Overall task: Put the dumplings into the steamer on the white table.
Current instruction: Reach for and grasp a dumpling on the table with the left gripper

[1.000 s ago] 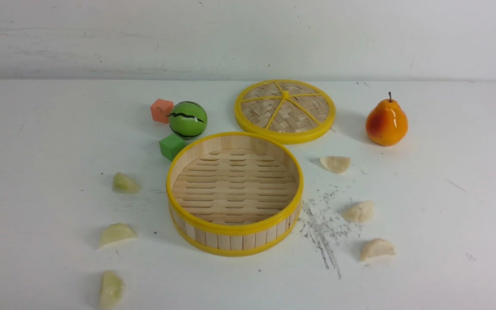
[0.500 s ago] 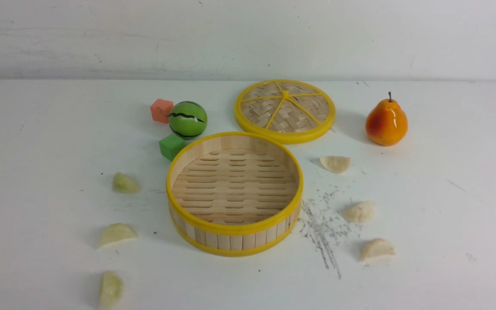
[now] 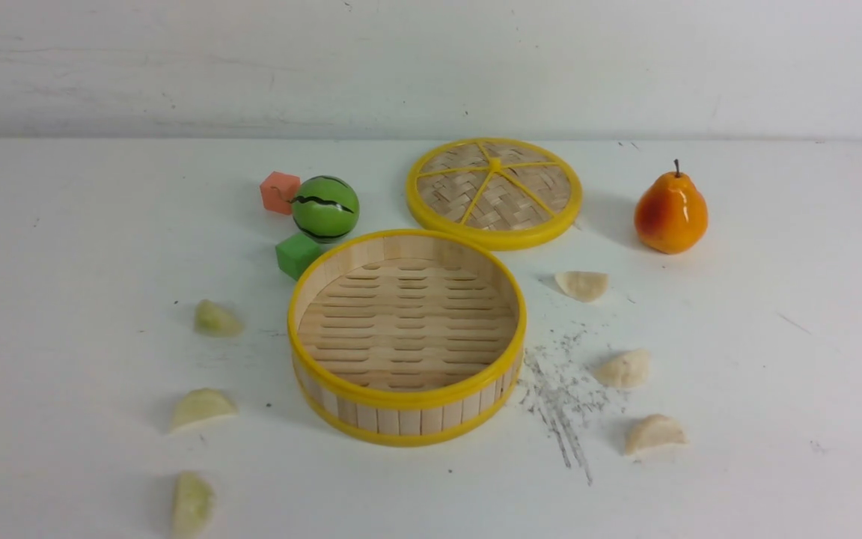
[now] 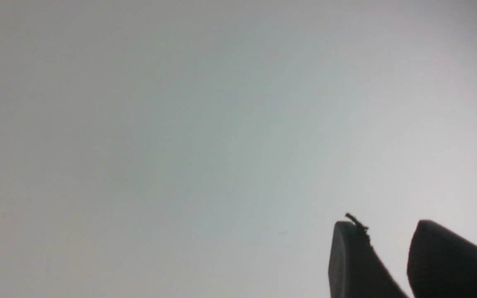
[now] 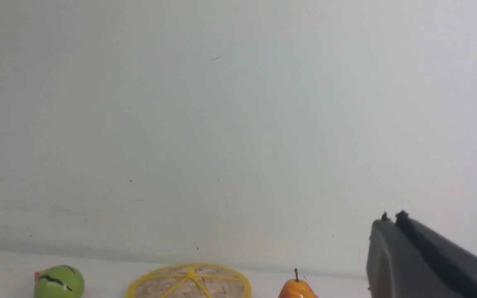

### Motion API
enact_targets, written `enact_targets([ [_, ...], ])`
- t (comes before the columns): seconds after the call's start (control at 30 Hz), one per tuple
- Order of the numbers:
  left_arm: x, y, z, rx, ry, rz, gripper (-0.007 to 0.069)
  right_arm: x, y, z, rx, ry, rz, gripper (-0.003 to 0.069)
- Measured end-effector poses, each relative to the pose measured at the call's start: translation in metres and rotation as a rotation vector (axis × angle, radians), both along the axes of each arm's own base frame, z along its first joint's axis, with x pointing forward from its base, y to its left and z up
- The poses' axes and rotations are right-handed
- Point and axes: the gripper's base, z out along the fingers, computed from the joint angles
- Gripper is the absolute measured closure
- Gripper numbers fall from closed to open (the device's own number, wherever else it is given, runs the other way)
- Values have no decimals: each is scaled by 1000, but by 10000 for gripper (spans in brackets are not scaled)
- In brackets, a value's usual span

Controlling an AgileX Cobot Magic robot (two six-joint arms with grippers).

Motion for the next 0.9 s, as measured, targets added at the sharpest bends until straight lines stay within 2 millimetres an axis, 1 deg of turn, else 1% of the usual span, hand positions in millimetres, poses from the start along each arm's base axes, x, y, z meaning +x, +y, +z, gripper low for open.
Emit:
enact_targets([
  [0.03,4,3,14,-59,73,-3,424,7,0,9,-1,28,-3,667],
  [0.07,7,4,26,-74,126,5,424,16,1,14,-6,67,-6,667],
  [0.1,14,6,31,-78,220,21,424,25,1,19,-10,113,-11,667],
  [0.13,27,6,39,-71,348,45,422,36,1,25,-16,180,-18,667],
  [0.17,35,7,40,-66,437,60,422,44,1,24,-20,228,-22,667],
  [0.2,42,7,38,-59,521,74,422,50,2,25,-23,269,-24,667],
  [0.23,53,8,35,-54,628,88,422,61,2,23,-30,339,-28,667],
  [0.27,65,8,30,-50,741,100,422,71,3,16,-37,415,-32,667],
  [0.3,69,8,29,-50,765,101,421,74,3,14,-39,438,-34,667],
  [0.33,82,8,21,-51,862,105,421,85,3,5,-43,522,-38,666],
  [0.4,103,6,10,-62,959,102,420,98,4,-7,-26,645,-45,665],
  [0.5,130,4,-6,-91,1087,95,422,108,9,-14,-24,785,-37,663],
  [0.57,146,1,-15,-86,1246,93,458,114,17,-15,-66,883,-12,663],
  [0.63,156,-5,-20,-38,1409,76,519,118,24,-15,-123,964,12,663],
  [0.67,160,-7,-21,-41,1423,67,519,118,25,-14,-129,967,16,663],
  [0.7,169,-16,-26,41,1589,28,601,124,35,-14,-179,1027,48,663],
  [0.73,175,-21,-28,69,1638,4,622,127,39,-15,-196,1057,62,663],
  [0.77,181,-27,-32,106,1711,-31,638,131,44,-16,-212,1087,79,663],
  [0.8,189,-32,-35,126,1754,-55,638,136,51,-18,-226,1119,97,663],
  [0.87,200,-38,-43,149,1816,-93,638,141,59,-23,-234,1171,118,662],
  [0.9,208,-42,-48,163,1846,-113,638,142,63,-26,-241,1198,129,662],
])
